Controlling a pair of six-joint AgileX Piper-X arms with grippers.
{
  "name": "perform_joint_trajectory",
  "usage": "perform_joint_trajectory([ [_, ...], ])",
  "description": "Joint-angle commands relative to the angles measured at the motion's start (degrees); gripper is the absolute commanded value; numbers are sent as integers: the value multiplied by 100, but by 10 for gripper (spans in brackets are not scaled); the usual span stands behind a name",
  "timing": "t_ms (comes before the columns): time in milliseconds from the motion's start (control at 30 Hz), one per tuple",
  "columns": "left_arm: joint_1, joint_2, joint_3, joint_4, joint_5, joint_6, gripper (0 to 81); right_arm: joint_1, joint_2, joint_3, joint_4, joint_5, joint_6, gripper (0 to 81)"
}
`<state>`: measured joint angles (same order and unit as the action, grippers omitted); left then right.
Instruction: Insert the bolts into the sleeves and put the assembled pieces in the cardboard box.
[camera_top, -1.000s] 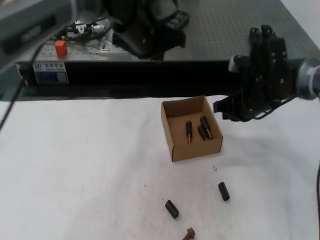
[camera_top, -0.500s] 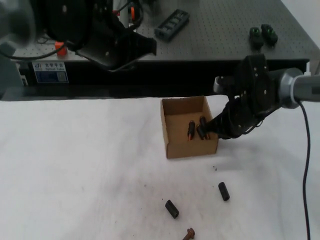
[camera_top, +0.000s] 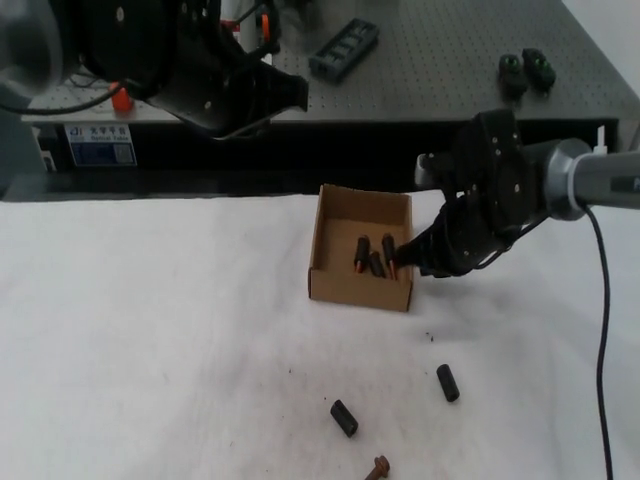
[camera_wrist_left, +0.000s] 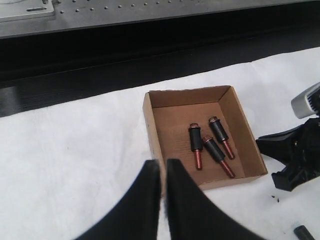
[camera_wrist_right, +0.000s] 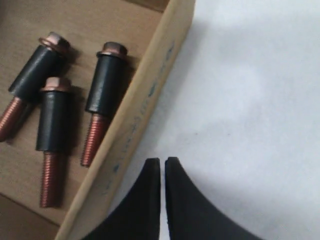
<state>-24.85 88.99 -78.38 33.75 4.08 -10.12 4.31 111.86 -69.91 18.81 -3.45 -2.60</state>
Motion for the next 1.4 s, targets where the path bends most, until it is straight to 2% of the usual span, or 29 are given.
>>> perform_joint_trajectory([
  [0, 17, -77, -10, 6, -46, 34, 41, -34, -18, -70, -163, 8, 41, 18],
  [533, 17, -77, -10, 6, -46, 34, 41, -17, 438, -579, -829, -34, 20, 18],
  [900, 17, -77, -10, 6, -46, 34, 41, -17, 438, -653, -1019, -421, 41, 18],
  [1133, 17, -77, -10, 6, -46, 34, 41, -33, 438, -653, -902, -14, 292, 18],
  [1367, 17, -77, -10, 6, -46, 34, 41, 4, 456, -653, -1000, -320, 292, 18],
])
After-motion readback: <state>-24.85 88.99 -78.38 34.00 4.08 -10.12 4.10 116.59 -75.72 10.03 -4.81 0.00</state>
